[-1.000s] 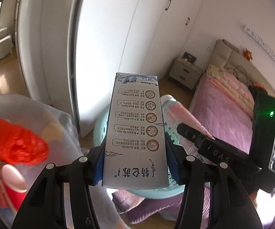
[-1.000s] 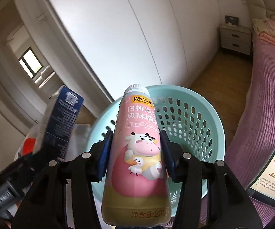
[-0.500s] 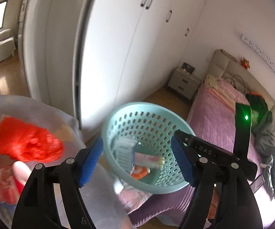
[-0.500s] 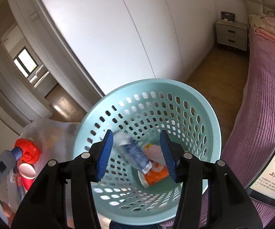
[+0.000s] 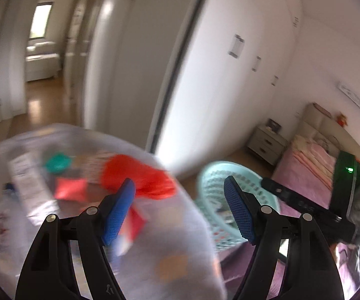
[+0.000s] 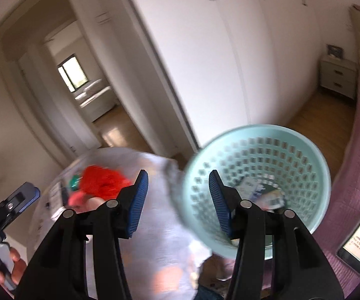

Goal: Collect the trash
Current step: 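Grasp the clear milk bottle with the left tool while the right tool approaches the tiger box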

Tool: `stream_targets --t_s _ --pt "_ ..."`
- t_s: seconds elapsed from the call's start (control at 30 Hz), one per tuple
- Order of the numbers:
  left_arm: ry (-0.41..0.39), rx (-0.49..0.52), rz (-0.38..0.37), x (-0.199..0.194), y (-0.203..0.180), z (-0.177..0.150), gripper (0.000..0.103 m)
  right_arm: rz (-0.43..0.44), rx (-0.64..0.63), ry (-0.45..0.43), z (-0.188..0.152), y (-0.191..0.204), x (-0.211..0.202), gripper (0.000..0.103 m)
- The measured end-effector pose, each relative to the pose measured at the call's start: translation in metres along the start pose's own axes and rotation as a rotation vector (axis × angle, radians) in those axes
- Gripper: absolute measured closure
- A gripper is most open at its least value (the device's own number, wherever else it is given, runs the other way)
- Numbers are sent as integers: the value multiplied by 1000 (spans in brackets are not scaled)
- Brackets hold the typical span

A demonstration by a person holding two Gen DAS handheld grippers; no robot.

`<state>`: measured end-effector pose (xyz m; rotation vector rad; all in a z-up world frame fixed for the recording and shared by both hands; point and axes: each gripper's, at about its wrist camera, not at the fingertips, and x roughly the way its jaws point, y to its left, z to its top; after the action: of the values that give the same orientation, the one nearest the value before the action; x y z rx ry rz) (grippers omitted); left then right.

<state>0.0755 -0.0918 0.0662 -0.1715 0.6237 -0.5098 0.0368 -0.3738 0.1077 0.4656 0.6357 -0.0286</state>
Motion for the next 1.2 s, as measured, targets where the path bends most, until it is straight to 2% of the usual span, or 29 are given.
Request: stream_targets --t_s 0.1,0.13,0.23,0.37,0.47,0.57,0.67,0.83,0.9,0.97,1.03,1.13,1.17,1.2 --pt "-11 -26 88 -20 28 -2 30 56 -49 8 -8 32 1 56" --pt "-15 -34 116 -26 37 -3 25 75 -59 8 -12 41 2 56" --pt "-27 -62 229 -45 72 -14 23 137 -85 28 -36 73 12 56" --pt "3 -117 332 -60 126 -32 23 195 -152 87 -65 111 33 56" --pt "48 -143 379 -61 156 -40 19 214 -194 127 -83 140 47 56" --pt "83 -170 399 -61 182 -56 19 207 -234 158 -95 164 59 53" --pt "113 -190 384 -50 197 -62 20 196 -258 176 -102 179 65 49" --pt "141 -176 370 -35 195 -69 20 176 -281 229 -113 193 78 49" --pt "160 -169 382 -27 195 -69 26 158 -294 245 -117 196 84 49" --pt "176 -173 384 -23 198 -73 40 142 -302 265 -119 199 90 49" --pt "182 -184 373 -20 201 -77 49 153 -293 289 -123 205 98 49" --pt "170 -177 380 -26 199 -82 49 159 -297 298 -121 207 103 49" --pt "170 -177 377 -28 198 -83 49 165 -293 303 -120 207 103 54" --pt "173 -179 368 -31 198 -86 49 178 -292 312 -119 207 105 67"
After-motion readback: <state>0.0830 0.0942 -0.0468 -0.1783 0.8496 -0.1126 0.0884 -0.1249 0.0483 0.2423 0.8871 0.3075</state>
